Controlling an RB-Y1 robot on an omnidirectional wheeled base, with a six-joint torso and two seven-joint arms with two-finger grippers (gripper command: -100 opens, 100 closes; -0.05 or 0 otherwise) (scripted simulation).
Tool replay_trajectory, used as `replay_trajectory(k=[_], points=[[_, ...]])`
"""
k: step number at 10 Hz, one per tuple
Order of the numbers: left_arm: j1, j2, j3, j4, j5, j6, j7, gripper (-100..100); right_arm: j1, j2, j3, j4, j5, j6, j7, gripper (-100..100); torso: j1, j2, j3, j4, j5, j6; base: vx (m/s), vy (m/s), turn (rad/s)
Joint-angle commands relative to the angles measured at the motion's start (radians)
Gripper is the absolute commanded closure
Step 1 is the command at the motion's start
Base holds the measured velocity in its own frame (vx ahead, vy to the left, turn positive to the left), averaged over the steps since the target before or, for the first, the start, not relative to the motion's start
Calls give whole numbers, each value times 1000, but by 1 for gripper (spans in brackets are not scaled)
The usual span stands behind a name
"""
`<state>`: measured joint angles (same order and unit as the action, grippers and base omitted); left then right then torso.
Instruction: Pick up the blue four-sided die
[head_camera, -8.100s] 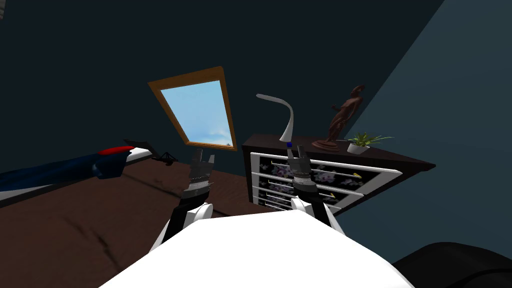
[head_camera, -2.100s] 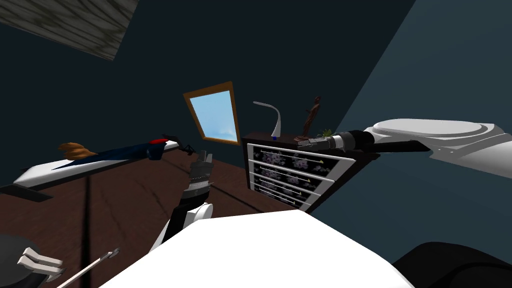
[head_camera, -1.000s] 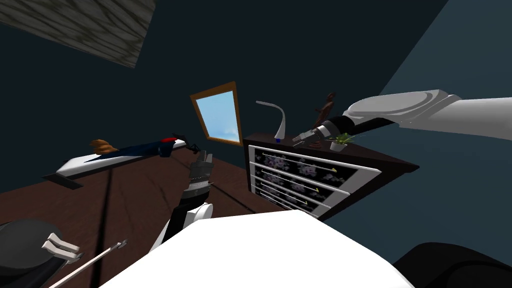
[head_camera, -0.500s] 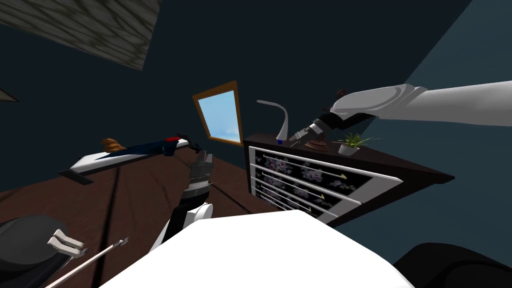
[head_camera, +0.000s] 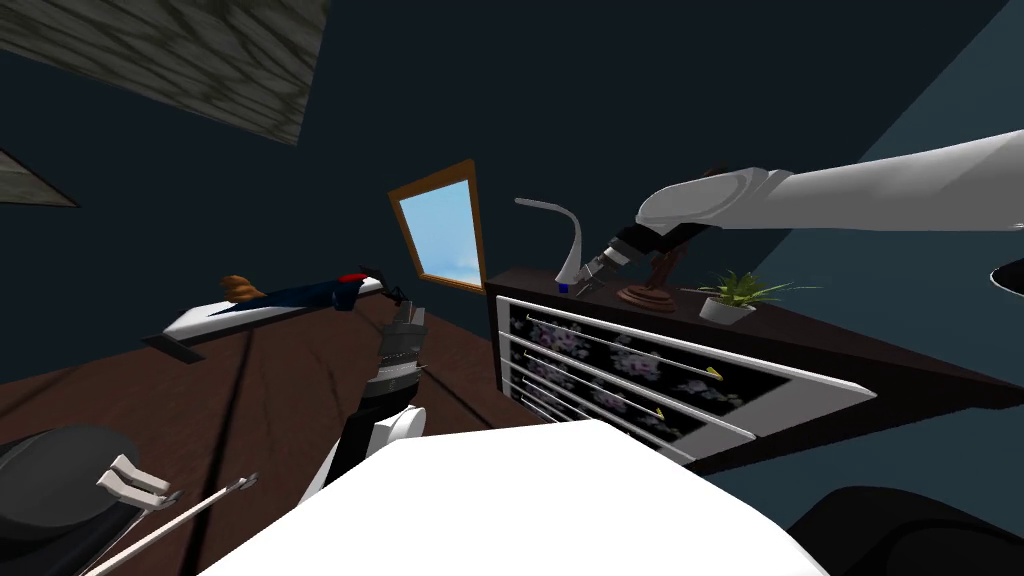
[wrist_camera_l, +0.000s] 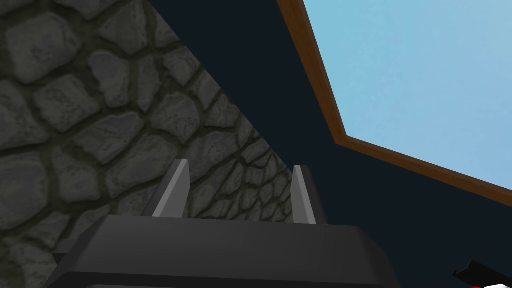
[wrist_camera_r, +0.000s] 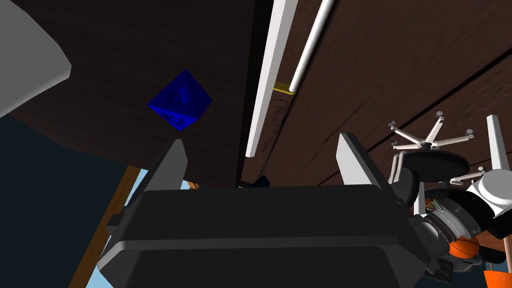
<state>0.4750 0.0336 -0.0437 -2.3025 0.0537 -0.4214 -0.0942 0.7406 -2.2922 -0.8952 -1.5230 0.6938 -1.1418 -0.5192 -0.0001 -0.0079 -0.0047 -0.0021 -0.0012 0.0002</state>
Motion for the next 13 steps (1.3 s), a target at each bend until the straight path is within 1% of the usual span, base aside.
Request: replay_trajectory(k=[1, 3, 5, 6, 7, 8, 9, 10, 11, 12, 13], points=[[0, 0, 0, 0, 0, 0, 0, 0, 11, -50, -10, 14, 28, -12, 5, -100, 0, 0, 0, 0, 0, 0, 122, -41, 88], [0, 0, 0, 0, 0, 0, 0, 0, 24, -101, -17, 27, 57, -23, 11, -100, -2, -2, -1, -1, 0, 0, 116, -69, 62], [0, 0, 0, 0, 0, 0, 0, 0, 35, -135, -20, 33, 76, -31, 16, -100, -2, 0, 0, 0, -1, 0, 75, -47, 47], [0, 0, 0, 0, 0, 0, 0, 0, 33, -125, -20, 32, 69, -28, 15, -100, -1, 1, 1, 0, 0, 0, 27, -19, 12], [0, 0, 0, 0, 0, 0, 0, 0, 33, -127, -20, 32, 70, -28, 15, 0, 0, 4, 2, 1, 0, 1, 6, -3, -1], [0, 0, 0, 0, 0, 0, 0, 0, 11, -102, 30, 82, 20, -47, 65, -100, 1, 6, 3, 2, 0, 1, -75, 8, 315], [0, 0, 0, 0, 0, 0, 0, 0, 11, -102, 56, 116, 19, -47, 73, -100, 2, 10, 6, 2, 0, 0, -108, 6, 451], [-1, 0, 0, 0, 0, 0, 0, 0, 11, -102, 85, 118, 19, -47, 73, -100, 2, 12, 7, 3, 1, 0, -55, 4, 101], [0, 0, 0, 0, 0, 0, 0, 0, 11, -102, 98, 118, 19, -47, 73, -100, 2, 11, 7, 3, 0, 1, -12, 10, -76], [0, 0, 0, 0, 0, 0, 0, 0, -11, -78, 138, 159, -28, -66, 121, -100, 2, 10, 6, 3, 0, 1, -74, 32, 334], [-1, 0, 0, 0, 0, 0, 0, 0, -11, -78, 167, 187, -33, -66, 130, -100, 3, 11, 7, 3, 1, 0, -98, 31, 440]])
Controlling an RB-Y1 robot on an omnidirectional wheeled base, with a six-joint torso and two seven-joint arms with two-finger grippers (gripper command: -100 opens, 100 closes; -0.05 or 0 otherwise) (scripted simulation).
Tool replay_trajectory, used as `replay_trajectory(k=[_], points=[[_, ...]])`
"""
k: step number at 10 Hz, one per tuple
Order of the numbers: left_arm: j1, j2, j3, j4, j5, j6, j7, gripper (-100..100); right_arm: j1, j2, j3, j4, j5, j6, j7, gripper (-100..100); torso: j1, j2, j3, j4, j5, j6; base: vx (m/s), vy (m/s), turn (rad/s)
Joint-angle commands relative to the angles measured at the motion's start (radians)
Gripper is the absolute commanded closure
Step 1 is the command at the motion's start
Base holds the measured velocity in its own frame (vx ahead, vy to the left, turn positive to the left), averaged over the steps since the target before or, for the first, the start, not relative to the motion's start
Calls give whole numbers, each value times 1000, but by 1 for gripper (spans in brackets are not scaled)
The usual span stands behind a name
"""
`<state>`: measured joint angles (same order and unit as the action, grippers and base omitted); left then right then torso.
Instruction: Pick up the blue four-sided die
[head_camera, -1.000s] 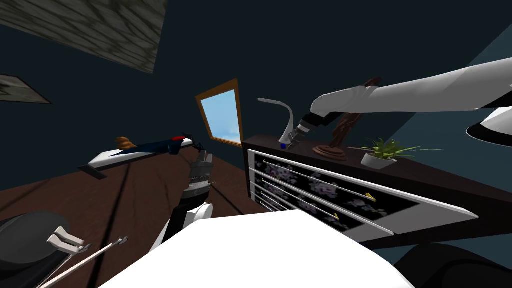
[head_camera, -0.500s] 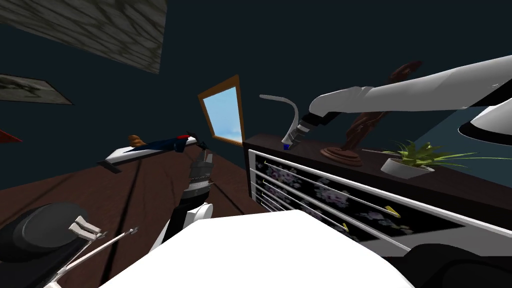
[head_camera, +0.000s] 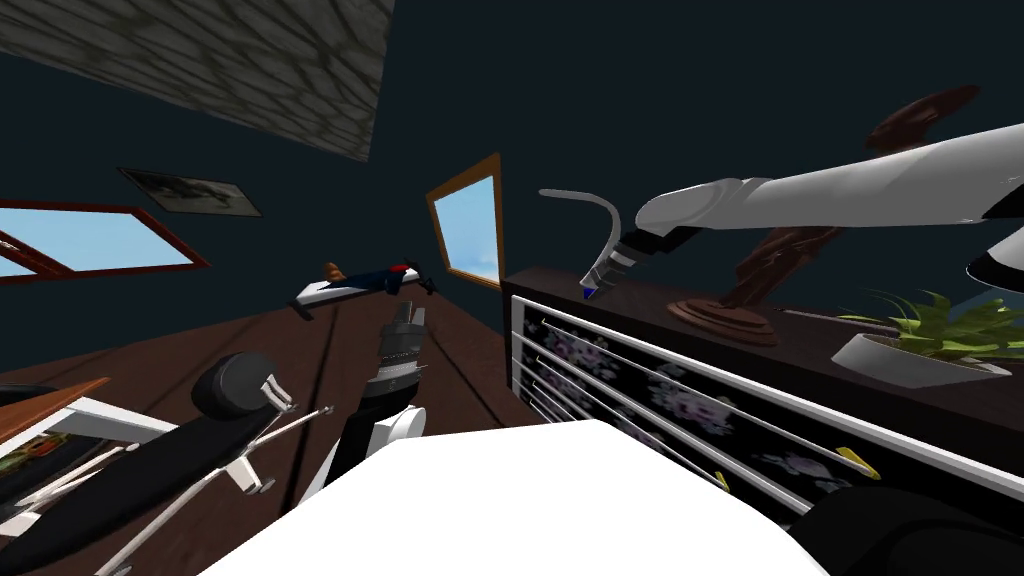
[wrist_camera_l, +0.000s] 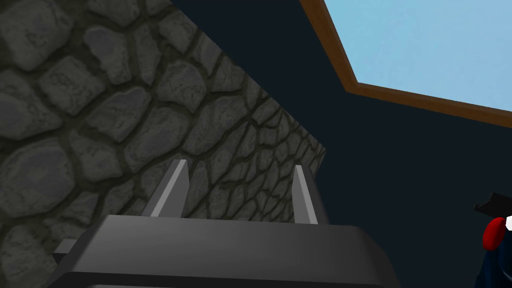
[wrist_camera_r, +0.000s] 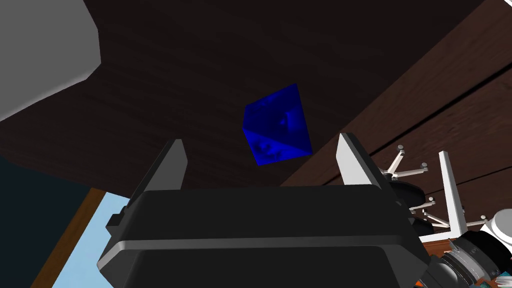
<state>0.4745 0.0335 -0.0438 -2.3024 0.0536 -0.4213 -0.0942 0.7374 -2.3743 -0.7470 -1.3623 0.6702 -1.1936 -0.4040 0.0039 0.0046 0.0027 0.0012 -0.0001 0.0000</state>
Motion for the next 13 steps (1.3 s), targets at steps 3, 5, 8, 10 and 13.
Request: replay_trajectory(k=[3, 5, 8, 10, 13], points=[[0, 0, 0, 0, 0, 0, 0, 0, -30, 29, 100, 100, -60, -33, 69, -100, -3, -3, -1, 0, -1, 2, -47, 9, 133], [0, 0, 0, 0, 0, 0, 0, 0, -30, 29, 161, 130, -60, -33, 73, -100, -1, 0, 0, 0, 0, 0, -69, 22, 228], [0, 0, 0, 0, 0, 0, 0, 0, -53, 53, 247, 206, -112, -52, 130, -100, -2, -1, -1, 0, -1, 0, -53, 20, 228], [0, 0, 0, 0, 0, 0, 0, 0, -53, 53, 301, 217, -112, -52, 130, -100, -2, -1, 0, 0, 0, 2, -29, 14, 19], [0, 0, 0, 0, 0, 0, 0, 0, -75, 78, 394, 303, -163, -71, 188, -100, 0, 0, 0, 0, 0, 0, -70, 31, 290]])
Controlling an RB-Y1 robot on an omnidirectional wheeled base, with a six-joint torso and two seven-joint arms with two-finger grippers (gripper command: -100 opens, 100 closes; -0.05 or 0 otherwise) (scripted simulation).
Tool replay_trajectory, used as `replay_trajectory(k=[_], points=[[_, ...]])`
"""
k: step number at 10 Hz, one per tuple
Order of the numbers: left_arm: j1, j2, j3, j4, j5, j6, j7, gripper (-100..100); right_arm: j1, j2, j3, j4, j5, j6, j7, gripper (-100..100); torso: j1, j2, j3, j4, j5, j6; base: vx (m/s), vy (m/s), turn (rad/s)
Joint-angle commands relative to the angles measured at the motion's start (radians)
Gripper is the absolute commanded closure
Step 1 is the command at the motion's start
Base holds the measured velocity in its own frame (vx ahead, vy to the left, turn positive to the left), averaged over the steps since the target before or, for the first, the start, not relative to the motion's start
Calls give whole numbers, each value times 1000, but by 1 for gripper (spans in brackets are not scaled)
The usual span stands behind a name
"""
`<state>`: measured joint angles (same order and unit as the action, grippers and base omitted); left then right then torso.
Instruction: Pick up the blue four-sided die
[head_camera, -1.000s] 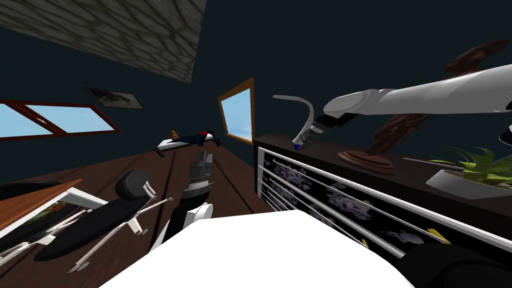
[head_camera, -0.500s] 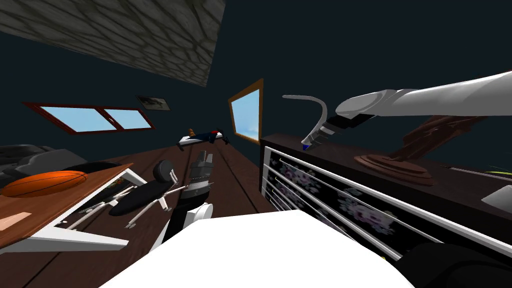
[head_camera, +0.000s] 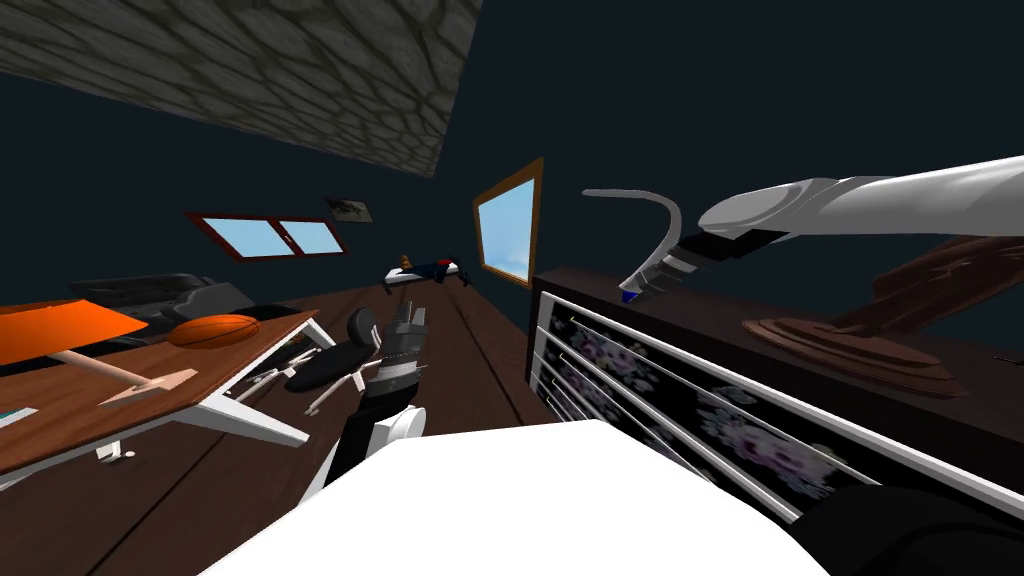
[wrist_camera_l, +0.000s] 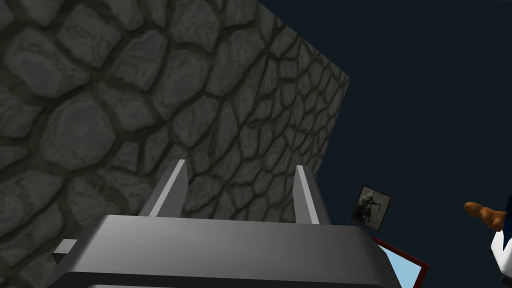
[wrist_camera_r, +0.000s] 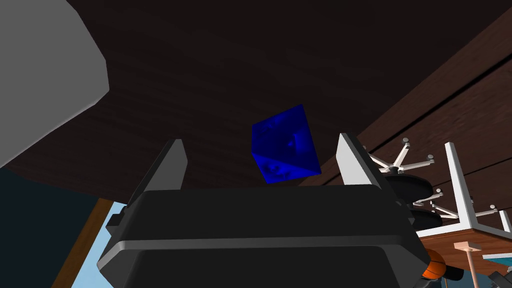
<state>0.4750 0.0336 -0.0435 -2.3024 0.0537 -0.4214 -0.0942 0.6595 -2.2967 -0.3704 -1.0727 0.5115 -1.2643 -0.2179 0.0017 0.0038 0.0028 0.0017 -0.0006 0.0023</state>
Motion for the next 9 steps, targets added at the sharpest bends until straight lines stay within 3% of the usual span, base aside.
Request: replay_trajectory(k=[1, 2, 3, 5, 6, 7, 9], points=[[0, 0, 0, 0, 0, 0, 0, 0, 3, 0, 42, 13, -4, 0, 2, -100, 0, 0, 0, 0, 0, 0, -7, 5, -86], [0, 0, 0, 0, 0, 0, 0, 0, -19, 25, 82, 47, -43, -19, 48, -100, -2, -1, -1, 0, -1, 0, -77, 57, 320], [0, 0, 0, 0, 0, 0, 0, 0, -19, 25, 108, 83, -56, -19, 59, -100, 1, 0, 0, -1, 0, -2, -88, 56, 423], [0, 0, 0, 0, 0, 0, 0, 0, -19, 25, 159, 99, -56, -19, 59, -100, 0, -1, 0, 0, 0, 0, -17, 7, 18], [0, 0, 0, 0, 0, 0, 0, 0, -41, 49, 199, 138, -99, -38, 111, -100, -2, -2, -1, 0, -1, 0, -62, 47, 259], [0, 0, 0, 0, 0, 0, 0, 0, -41, 49, 232, 157, -107, -38, 117, -100, 0, 0, -1, -1, 0, -2, -77, 55, 436], [0, 0, 0, 0, 0, 0, 0, 0, -41, 49, 277, 186, -107, -38, 117, -100, 0, -2, -2, -1, 0, -1, -24, 13, 52]])
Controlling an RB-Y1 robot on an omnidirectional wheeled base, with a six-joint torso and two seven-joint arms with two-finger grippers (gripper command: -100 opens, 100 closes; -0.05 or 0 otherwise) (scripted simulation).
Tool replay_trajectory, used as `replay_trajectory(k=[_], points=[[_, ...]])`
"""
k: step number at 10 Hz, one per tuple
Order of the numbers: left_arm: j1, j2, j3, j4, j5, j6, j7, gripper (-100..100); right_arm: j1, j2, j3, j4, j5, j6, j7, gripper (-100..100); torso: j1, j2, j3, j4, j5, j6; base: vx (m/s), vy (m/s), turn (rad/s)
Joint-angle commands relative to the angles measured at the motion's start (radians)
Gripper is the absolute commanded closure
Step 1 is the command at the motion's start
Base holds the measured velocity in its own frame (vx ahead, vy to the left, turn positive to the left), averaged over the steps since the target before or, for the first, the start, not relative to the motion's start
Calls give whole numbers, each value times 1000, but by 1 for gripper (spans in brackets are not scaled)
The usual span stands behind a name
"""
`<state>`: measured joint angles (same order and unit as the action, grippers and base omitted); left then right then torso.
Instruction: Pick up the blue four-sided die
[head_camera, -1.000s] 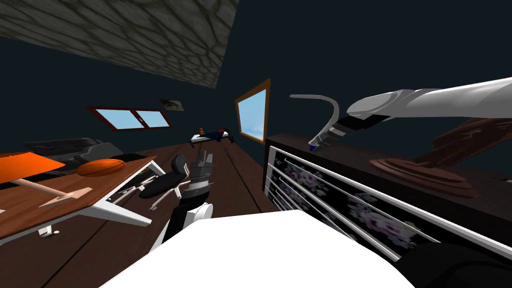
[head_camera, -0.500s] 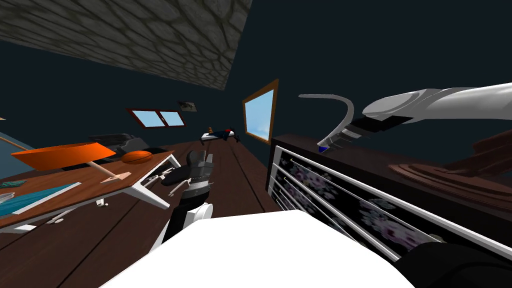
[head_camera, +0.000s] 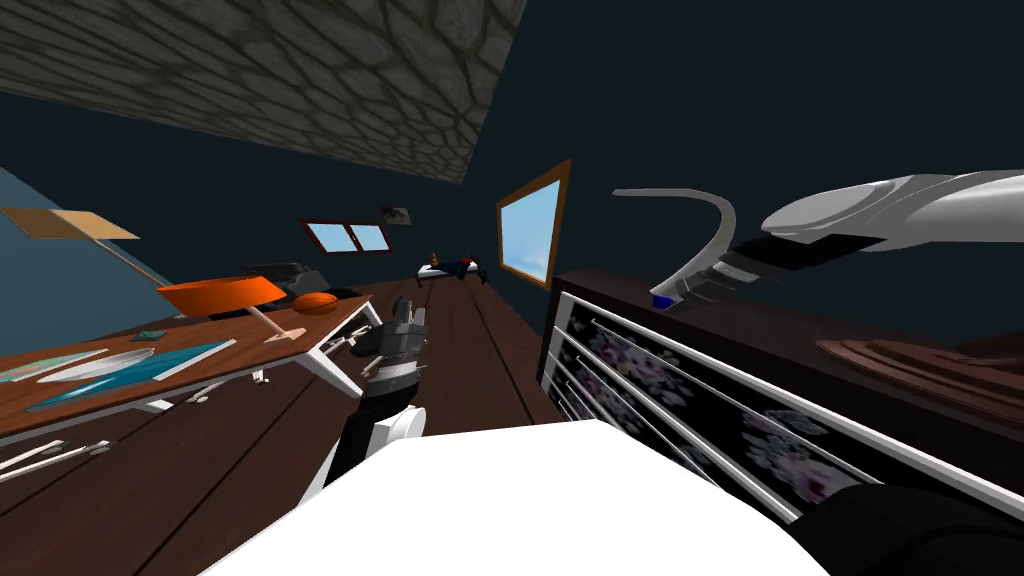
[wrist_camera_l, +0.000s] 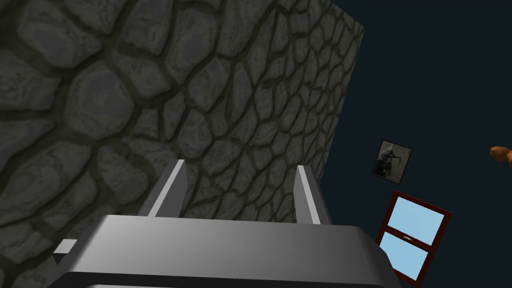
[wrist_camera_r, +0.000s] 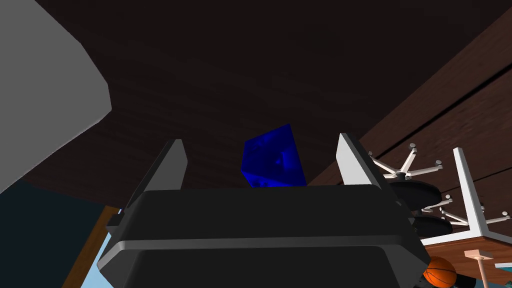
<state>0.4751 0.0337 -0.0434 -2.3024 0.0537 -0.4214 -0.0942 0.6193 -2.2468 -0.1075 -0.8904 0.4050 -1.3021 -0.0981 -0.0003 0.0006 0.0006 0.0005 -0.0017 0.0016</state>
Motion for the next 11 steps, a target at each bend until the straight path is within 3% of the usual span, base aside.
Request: replay_trajectory(k=[1, 3, 4, 5, 7, 8, 9, 10, 11], points=[[0, 0, 0, 0, 0, 0, 0, 0, -23, 24, 50, 50, -50, -19, 50, -100, 0, 0, 0, 0, 0, 0, -53, 43, 348], [0, 0, 0, 0, 0, 0, 0, 0, -23, 24, 115, 90, -52, -19, 55, -100, 3, 2, 1, 0, 1, -2, -62, 45, 236], [0, 0, 0, 0, 0, 0, 0, 0, -46, 48, 158, 118, -90, -37, 101, -100, 2, 2, 1, 0, 1, 0, -59, 85, 367], [0, 0, 0, 0, 0, 0, 0, 0, -46, 48, 189, 153, -103, -37, 113, -100, 5, 2, 1, 0, 1, -2, -71, 74, 349], [0, 0, 0, 0, 0, 0, 0, 0, -46, 48, 240, 176, -103, -37, 113, -100, 2, 1, 1, 0, 1, 0, -20, 13, 10], [0, 0, 0, 0, 0, 0, 0, 0, -46, 48, 248, 176, -103, -37, 113, -100, 0, 0, 0, 0, 0, 0, 7, -6, -17], [0, 0, 0, 0, 0, 0, 0, 0, -68, 73, 288, 227, -154, -56, 161, -100, -1, -1, -1, 0, 0, 0, -48, 63, 397], [0, 0, 0, 0, 0, 0, 0, 0, -68, 73, 340, 239, -154, -56, 170, -100, 2, 1, 0, -1, 1, -2, -66, 73, 373], [0, 0, 0, 0, 0, 0, 0, 0, -68, 73, 366, 262, -154, -56, 170, -100, 4, 1, 0, 0, 1, -1, -34, 32, 73]])
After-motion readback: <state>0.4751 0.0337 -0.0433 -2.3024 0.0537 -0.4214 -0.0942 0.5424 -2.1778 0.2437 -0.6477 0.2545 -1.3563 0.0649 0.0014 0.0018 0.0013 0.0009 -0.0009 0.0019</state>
